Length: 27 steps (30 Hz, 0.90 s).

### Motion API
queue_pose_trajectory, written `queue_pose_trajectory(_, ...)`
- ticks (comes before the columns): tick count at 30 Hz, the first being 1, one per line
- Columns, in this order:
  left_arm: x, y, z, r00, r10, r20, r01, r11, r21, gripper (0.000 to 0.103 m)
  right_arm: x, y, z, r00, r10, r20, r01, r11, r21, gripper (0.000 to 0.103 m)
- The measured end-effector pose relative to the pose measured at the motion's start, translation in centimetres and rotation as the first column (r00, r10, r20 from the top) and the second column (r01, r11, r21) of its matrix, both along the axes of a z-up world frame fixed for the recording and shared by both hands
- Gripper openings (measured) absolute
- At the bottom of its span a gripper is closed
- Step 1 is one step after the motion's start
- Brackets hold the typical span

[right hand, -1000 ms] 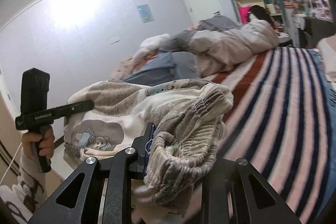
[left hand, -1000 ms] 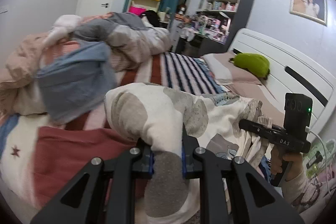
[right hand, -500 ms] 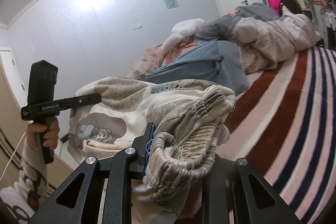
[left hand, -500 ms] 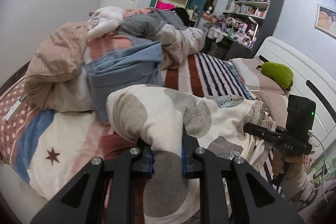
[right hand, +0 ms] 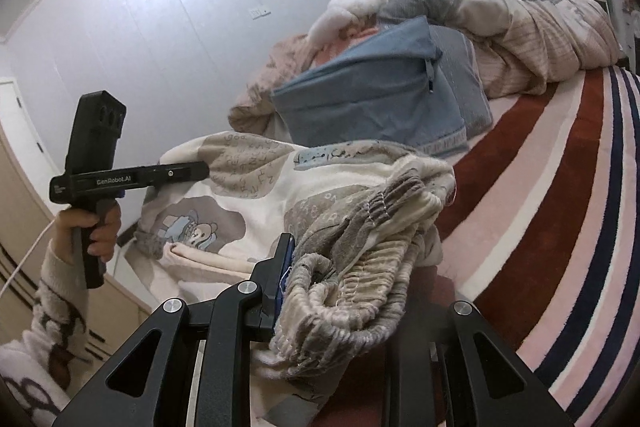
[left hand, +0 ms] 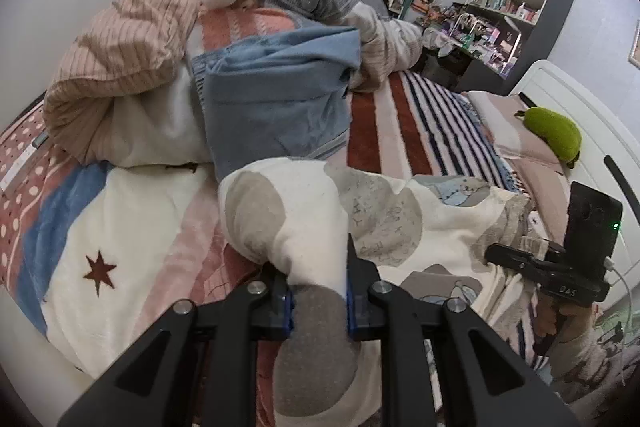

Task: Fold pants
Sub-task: 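Carry the folded pants with both grippers toward the clothes pile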

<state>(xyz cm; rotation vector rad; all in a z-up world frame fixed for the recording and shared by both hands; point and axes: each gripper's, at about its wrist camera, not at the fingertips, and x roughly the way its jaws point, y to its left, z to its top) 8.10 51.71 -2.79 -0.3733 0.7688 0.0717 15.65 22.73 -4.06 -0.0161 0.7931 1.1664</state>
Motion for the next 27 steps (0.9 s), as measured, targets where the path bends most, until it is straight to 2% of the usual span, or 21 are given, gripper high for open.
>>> queue_pose_trajectory(5,0.4,0.5,-1.7,0.999,0.020,-0.034,-0.020,1.000,0.007,0.017,0.5,0.4,-1.7,0.999,0.004,-0.032,-0.005,0.999,-0.031,0.022)
queue_pose_trajectory(10,0.3,0.6,-2.2,0.998,0.042,-0.049,-0.041,0.999,0.022,0.020,0.3,0.6,-1.9,1.000,0.007,-0.029,-0.008,0.999,-0.038,0.022)
queue_pose_trajectory(12,0.3,0.4,-2.1,0.997,0.050,-0.054,-0.048,0.998,0.045,0.026,0.1,0.6,-1.7,1.000,0.008,-0.020,-0.009,0.999,-0.041,0.025)
queue_pose_trajectory(16,0.1,-0.3,-1.5,0.996,0.074,-0.057,-0.068,0.993,0.095,0.030,-0.1,0.2,-1.3,1.000,0.002,-0.018,-0.003,0.999,-0.042,0.027)
queue_pose_trajectory(21,-0.9,-1.2,-0.3,0.994,0.099,-0.054,-0.089,0.983,0.157,0.040,-0.5,-1.0,-0.6,1.000,-0.011,-0.008,0.011,0.999,-0.037,0.031)
queue_pose_trajectory(27,-2.9,-2.8,2.0,0.991,0.133,0.003,-0.131,0.969,0.208,0.053,-1.3,-2.7,0.4,1.000,-0.020,0.002,0.020,0.999,-0.031,0.032)
